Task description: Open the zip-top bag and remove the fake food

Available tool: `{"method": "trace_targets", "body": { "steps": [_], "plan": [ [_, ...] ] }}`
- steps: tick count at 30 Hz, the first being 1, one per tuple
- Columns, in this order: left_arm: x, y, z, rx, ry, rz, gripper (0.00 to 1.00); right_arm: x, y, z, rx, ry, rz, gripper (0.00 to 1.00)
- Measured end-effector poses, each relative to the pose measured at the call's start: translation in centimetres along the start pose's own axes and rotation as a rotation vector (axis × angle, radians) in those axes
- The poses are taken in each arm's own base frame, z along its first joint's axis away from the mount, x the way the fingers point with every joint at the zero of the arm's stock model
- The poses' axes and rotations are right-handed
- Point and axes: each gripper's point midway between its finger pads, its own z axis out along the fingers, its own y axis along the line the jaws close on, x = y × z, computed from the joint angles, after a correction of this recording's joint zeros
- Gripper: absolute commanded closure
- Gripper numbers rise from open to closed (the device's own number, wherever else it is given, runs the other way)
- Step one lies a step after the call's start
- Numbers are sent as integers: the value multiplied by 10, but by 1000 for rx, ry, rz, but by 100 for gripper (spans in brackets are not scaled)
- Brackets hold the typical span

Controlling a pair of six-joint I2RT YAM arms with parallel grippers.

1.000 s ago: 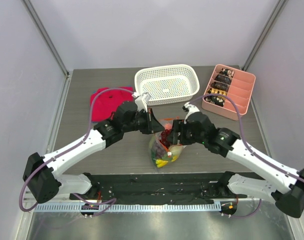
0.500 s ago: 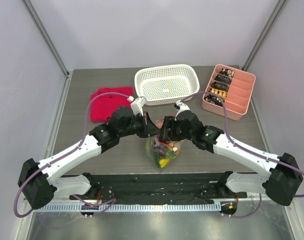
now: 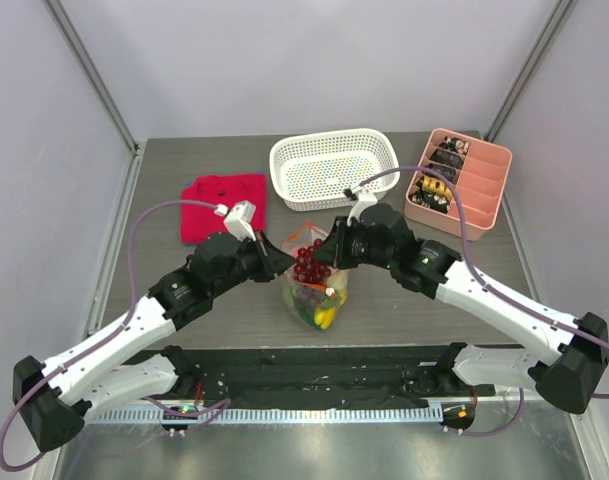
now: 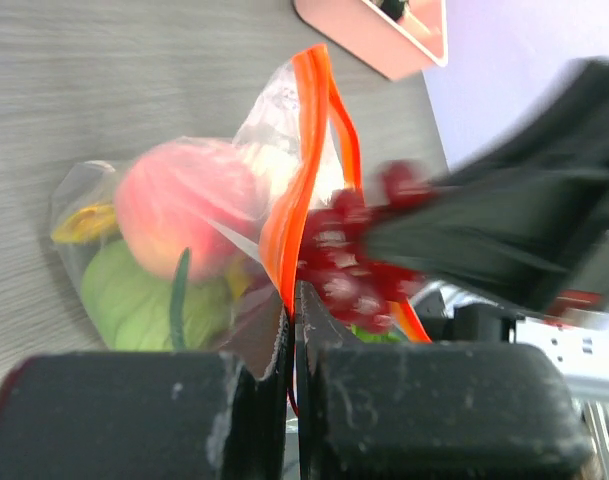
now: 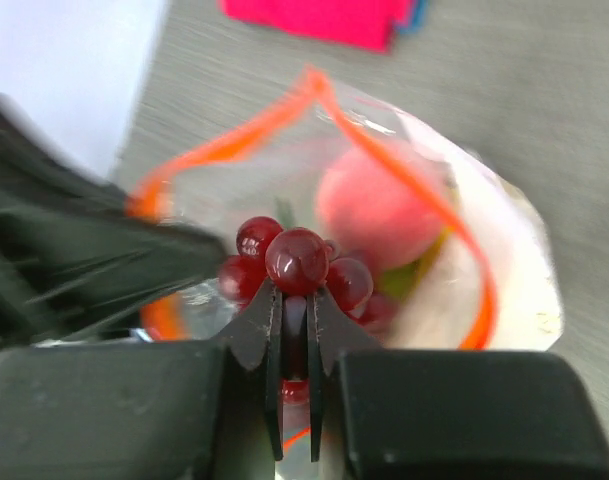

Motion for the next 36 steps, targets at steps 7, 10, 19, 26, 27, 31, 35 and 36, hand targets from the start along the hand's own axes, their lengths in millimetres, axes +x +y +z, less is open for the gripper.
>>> {"method": "trace_targets", "body": {
  "steps": [7, 10, 19, 26, 27, 31, 35, 36],
  "plan": [
    [-3, 8, -1, -37, -25, -4, 100, -50, 51, -31, -136, -105, -33, 99],
    [-3, 10, -1, -49, -31, -3, 100, -70, 63, -42, -142, -143, -56, 99],
    [-1, 22, 1, -93, -37, 9, 100, -187, 63, -37, -80, -338, -67, 99],
    [-1, 24, 2, -99, -36, 26, 100, -240, -39, 36, 140, -342, -19, 99],
    [-1, 24, 2, -97, -34, 26, 100, -241, -56, 50, 171, -330, -13, 99],
    [0, 23, 3, -92, -30, 27, 100, -237, -129, 103, 287, -258, 15, 99],
    [2, 23, 6, -90, -20, 27, 100, -228, -186, 146, 365, -191, 37, 94],
    [3, 23, 7, -89, -16, 27, 100, -226, -197, 153, 380, -178, 44, 92]
  ]
}}
